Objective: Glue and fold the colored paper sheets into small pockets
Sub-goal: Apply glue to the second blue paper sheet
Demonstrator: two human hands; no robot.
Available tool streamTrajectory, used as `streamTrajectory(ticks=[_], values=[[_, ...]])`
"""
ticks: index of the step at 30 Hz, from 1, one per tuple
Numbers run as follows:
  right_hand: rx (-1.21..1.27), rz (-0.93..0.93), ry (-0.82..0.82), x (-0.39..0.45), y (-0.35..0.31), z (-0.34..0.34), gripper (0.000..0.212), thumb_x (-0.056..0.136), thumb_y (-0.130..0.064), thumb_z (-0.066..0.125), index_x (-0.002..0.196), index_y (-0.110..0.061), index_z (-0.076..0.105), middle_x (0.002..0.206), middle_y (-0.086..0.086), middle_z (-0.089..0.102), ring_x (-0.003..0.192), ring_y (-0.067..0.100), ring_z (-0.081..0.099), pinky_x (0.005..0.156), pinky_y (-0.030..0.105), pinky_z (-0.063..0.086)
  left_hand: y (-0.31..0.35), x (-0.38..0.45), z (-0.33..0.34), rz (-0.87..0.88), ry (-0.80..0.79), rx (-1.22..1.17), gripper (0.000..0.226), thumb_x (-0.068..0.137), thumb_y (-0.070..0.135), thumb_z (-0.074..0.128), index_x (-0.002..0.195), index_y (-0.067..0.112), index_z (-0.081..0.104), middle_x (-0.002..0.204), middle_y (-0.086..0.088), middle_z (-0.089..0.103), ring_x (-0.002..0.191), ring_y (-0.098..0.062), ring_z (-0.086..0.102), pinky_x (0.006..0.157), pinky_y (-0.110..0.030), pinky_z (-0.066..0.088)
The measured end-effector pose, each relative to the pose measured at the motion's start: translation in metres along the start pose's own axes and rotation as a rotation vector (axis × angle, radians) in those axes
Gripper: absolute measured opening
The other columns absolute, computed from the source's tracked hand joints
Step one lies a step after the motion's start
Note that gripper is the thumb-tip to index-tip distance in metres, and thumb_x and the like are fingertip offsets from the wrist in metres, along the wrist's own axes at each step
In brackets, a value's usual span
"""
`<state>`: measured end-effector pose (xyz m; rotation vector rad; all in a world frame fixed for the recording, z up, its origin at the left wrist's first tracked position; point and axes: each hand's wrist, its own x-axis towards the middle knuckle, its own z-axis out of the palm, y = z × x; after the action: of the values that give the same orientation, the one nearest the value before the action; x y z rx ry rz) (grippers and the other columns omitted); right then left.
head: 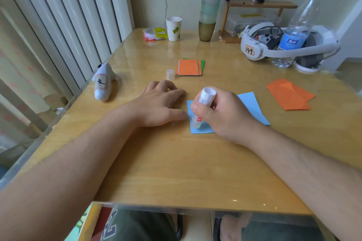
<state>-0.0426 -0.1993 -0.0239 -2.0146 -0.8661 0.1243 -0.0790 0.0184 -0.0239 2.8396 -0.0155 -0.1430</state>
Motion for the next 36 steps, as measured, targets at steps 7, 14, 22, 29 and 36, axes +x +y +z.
streamTrajectory(ticks=[7,14,22,29,36], values=[[-0.177,-0.111,-0.032,-0.004,-0.002,0.007,0.029,0.095,-0.042,0.068,0.082,-0.017,0.058,0.069,-0.003,0.057,0.065,0.012,0.047,0.065,0.034,0.042,-0.001,-0.001,0.003,0.016,0.022,0.041,0.098,0.061,0.09,0.032,0.151,0.051,0.035,0.147,0.009,0.031,0.142,-0.022,0.019,0.117,-0.043,0.02],[-0.151,-0.042,-0.061,-0.004,-0.007,0.009,0.023,0.095,-0.04,0.071,0.082,-0.024,0.061,0.075,-0.002,0.066,0.065,0.009,0.05,0.067,0.037,0.046,0.0,-0.001,0.002,0.006,0.005,0.034,0.095,0.063,0.089,0.032,0.15,0.051,0.035,0.148,0.009,0.031,0.142,-0.023,0.018,0.117,-0.044,0.02],[0.826,0.169,0.046,0.007,-0.018,-0.008,0.012,0.079,-0.023,0.065,0.072,-0.014,0.069,0.061,-0.003,0.056,0.056,0.01,0.043,0.053,0.02,0.039,0.0,0.0,-0.002,-0.005,-0.002,0.003,0.091,0.071,0.082,0.049,0.153,0.048,0.036,0.147,0.009,0.032,0.141,-0.022,0.02,0.119,-0.041,0.021],[1.067,0.242,0.098,0.028,-0.022,-0.025,0.023,0.095,-0.036,0.056,0.089,-0.019,0.07,0.063,0.001,0.05,0.061,0.017,0.045,0.059,0.031,0.031,-0.004,0.006,-0.005,0.009,0.269,-0.364,0.033,0.096,0.028,0.067,0.126,0.041,0.067,0.129,0.007,0.057,0.122,-0.012,0.053,0.094,-0.02,0.039],[0.697,0.301,0.212,0.063,-0.024,0.011,0.016,0.092,-0.016,0.073,0.105,-0.019,0.064,0.087,0.001,0.08,0.076,0.017,0.06,0.069,0.029,0.044,0.004,0.008,-0.012,0.044,0.313,-1.21,0.035,0.095,0.053,0.06,0.11,0.028,0.079,0.111,0.008,0.072,0.102,-0.01,0.059,0.09,-0.033,0.041]])
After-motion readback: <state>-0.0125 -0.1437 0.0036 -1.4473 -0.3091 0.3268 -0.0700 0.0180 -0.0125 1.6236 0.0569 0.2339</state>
